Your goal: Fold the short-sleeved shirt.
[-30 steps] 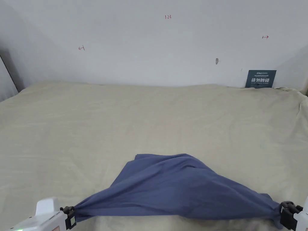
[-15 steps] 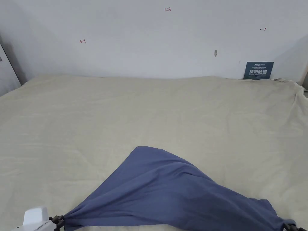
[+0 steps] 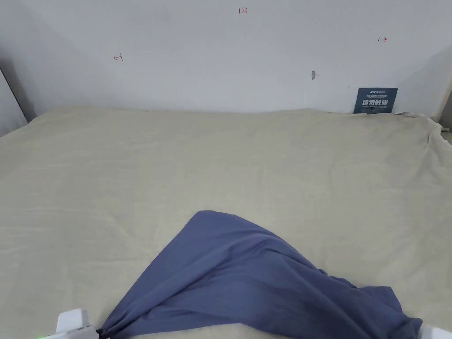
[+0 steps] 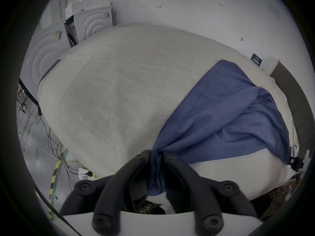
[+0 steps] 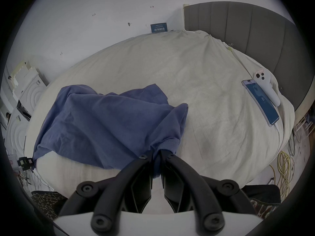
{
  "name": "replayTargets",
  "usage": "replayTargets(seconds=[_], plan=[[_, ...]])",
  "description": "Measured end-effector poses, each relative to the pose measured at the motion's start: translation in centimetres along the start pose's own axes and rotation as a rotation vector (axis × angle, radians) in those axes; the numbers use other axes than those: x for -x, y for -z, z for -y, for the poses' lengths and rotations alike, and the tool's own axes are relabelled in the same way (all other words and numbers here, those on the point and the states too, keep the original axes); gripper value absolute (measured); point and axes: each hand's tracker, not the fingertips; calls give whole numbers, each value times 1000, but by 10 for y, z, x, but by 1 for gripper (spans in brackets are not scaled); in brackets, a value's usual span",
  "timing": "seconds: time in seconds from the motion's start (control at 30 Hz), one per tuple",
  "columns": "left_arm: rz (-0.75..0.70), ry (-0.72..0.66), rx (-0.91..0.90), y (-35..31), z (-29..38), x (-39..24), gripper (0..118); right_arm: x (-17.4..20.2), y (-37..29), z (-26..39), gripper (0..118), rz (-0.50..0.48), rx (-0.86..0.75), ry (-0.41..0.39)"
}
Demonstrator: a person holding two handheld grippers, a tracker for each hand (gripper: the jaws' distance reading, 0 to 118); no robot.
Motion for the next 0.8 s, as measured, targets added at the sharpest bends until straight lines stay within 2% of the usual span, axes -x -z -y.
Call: replayTargets(seconds=[0.03, 0.07, 0.13, 0.17, 0.47, 0.6, 0.67, 0.7, 0.8], plan=[[17, -15, 0, -5, -3, -1, 60, 1, -6, -4, 29, 1, -4, 1], [20, -22, -15, -12, -7, -4, 73, 4, -16, -10, 47, 7, -27, -4], [61, -19, -85, -32, -15, -13, 85, 9, -33, -24, 84, -3, -86, -20], [87, -20, -130, -44, -22, -19, 87, 13, -45, -33, 88, -18, -131, -28], [248, 38, -442, -129, -79, -86, 87, 53, -136, -98, 87, -105, -480, -80], [236, 101, -565, -145, -88, -114, 87, 67, -157, -107, 86, -87, -577, -114], [235, 126, -617, -150, -88, -127, 83, 74, -164, -107, 83, -55, -616, -146], [250, 120, -630, -151, -87, -129, 76, 77, -166, -106, 79, -47, -627, -156], [310, 123, -673, -153, -83, -136, 25, 86, -173, -102, 51, -40, -652, -183]])
